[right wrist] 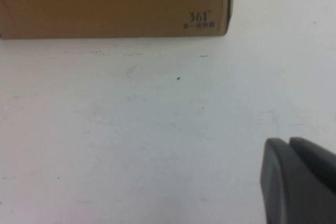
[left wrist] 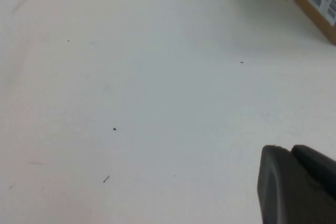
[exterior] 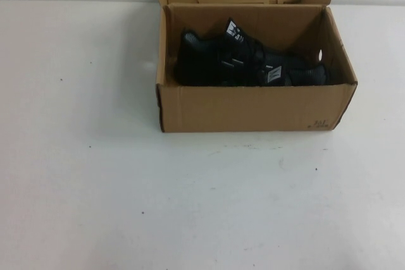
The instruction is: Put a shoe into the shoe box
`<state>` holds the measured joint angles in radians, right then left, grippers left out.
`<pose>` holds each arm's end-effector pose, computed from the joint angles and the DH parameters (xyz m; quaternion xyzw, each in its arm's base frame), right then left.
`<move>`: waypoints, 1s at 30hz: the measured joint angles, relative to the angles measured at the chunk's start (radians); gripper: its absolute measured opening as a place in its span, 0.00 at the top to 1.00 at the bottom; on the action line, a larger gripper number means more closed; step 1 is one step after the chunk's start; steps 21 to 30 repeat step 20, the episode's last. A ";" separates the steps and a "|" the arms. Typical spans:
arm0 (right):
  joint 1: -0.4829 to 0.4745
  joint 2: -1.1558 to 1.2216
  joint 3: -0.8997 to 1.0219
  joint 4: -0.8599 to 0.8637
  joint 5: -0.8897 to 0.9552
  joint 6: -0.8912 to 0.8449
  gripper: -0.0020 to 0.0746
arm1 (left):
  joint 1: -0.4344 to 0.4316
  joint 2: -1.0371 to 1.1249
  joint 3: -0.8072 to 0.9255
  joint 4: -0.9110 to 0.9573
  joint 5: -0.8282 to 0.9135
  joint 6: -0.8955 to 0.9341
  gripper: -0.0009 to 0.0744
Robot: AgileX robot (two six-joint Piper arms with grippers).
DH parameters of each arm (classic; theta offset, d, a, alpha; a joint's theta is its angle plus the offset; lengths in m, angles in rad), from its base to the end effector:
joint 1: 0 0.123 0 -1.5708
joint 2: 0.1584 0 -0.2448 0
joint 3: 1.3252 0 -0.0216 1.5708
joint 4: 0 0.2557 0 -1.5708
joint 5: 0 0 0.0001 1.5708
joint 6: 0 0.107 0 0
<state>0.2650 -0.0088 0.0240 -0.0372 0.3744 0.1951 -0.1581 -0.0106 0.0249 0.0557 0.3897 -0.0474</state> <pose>0.1100 0.0283 0.1675 -0.0381 0.8046 0.1198 0.5804 0.1119 -0.0155 0.1658 0.0594 0.8074 -0.0366 0.5858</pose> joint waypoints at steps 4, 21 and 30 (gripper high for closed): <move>0.000 0.000 0.000 0.007 0.000 0.000 1.00 | 0.000 0.000 0.000 0.000 0.000 0.000 0.99; 0.000 0.000 0.000 0.011 0.000 0.002 1.00 | 0.000 0.000 0.000 0.000 0.000 0.000 0.99; 0.000 0.000 0.000 0.011 0.000 0.002 1.00 | 0.000 0.000 0.000 0.000 0.000 0.000 0.99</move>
